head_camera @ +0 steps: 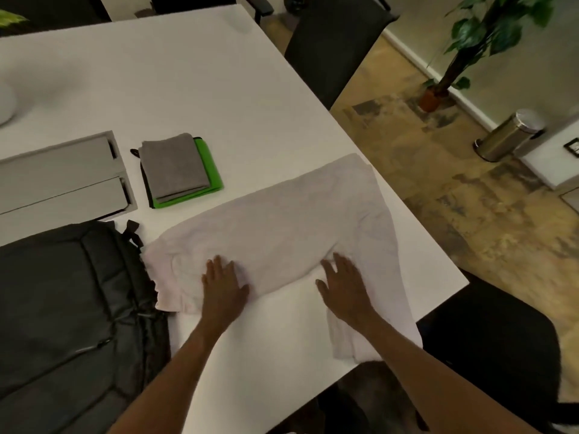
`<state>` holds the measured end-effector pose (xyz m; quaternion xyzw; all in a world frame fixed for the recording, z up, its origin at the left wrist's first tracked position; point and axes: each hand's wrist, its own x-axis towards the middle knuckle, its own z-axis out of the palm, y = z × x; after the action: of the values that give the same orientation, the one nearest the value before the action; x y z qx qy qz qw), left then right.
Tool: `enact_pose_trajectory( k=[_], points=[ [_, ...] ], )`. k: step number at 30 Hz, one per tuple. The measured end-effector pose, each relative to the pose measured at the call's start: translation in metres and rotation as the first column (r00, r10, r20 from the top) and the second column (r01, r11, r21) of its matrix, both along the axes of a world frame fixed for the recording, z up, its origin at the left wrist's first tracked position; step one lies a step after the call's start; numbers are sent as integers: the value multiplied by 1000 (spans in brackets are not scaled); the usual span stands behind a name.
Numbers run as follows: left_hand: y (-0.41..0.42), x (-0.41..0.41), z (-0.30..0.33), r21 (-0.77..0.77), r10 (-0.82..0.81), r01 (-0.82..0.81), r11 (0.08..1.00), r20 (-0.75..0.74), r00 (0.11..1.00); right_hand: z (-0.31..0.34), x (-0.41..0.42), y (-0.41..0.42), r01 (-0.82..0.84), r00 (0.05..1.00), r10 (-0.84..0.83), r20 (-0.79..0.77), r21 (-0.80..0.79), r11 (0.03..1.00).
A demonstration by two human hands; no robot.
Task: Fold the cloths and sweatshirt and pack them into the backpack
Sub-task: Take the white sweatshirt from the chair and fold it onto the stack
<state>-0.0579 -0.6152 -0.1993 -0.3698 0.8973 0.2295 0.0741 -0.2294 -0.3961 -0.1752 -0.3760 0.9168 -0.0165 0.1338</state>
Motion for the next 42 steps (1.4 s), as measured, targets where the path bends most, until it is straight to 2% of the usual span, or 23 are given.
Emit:
enact_pose_trajectory(
  k=[2, 3, 5, 8, 12, 14, 19, 21, 26, 29, 32, 35, 37, 39, 42],
  points=[
    [34, -4, -2, 25, -61, 70, 997, -250, 966, 5, -4, 22, 158, 987, -158, -17, -19, 987],
    [53, -8, 0, 99, -31, 67, 993, -333, 943, 8, -5, 34, 224, 975, -224, -12, -7, 975],
    [95, -17, 11, 336, 103, 32, 941, -374, 922, 15, -9, 57, 348, 938, -347, -17, 28, 937],
    [146, -27, 31, 666, 263, -79, 742, -180, 948, 27, -13, 85, 532, 844, -535, 20, 78, 843],
    [191, -31, 38, 790, 339, -231, 568, 31, 940, 43, -17, 119, 648, 723, -678, 137, 207, 733],
    [207, -29, 35, 804, 361, -273, 528, 78, 929, 43, -20, 135, 675, 664, -705, 250, 208, 708],
    [233, -28, 35, 786, 364, -311, 533, 119, 924, 44, -21, 166, 756, 469, -686, 556, 148, 637],
    [243, -31, 36, 768, 326, -271, 580, 86, 941, 45, -18, 175, 769, 408, -660, 631, 153, 621],
    [274, -41, 39, 558, 218, -199, 806, 34, 975, 34, -8, 200, 725, 469, -595, 653, 101, 682],
    [285, -44, 42, 508, 205, -193, 839, 32, 978, 36, -2, 211, 727, 419, -538, 731, 84, 681],
    [289, -52, 45, 442, 145, -132, 887, 5, 989, 37, -5, 216, 740, 426, -485, 764, 15, 672],
    [285, -65, 59, 475, 203, -130, 871, -106, 974, 50, -13, 213, 782, 384, -433, 816, -37, 622],
    [280, -73, 72, 630, 358, -153, 761, -211, 909, 65, -20, 211, 803, 387, -397, 832, -93, 589],
    [273, -80, 82, 799, 517, -142, 584, -231, 824, 81, -25, 211, 826, 381, -303, 874, -175, 535],
    [260, -88, 93, 975, 675, -73, 210, -90, 732, 98, -28, 214, 831, 293, -54, 955, -226, 508]
  ],
)
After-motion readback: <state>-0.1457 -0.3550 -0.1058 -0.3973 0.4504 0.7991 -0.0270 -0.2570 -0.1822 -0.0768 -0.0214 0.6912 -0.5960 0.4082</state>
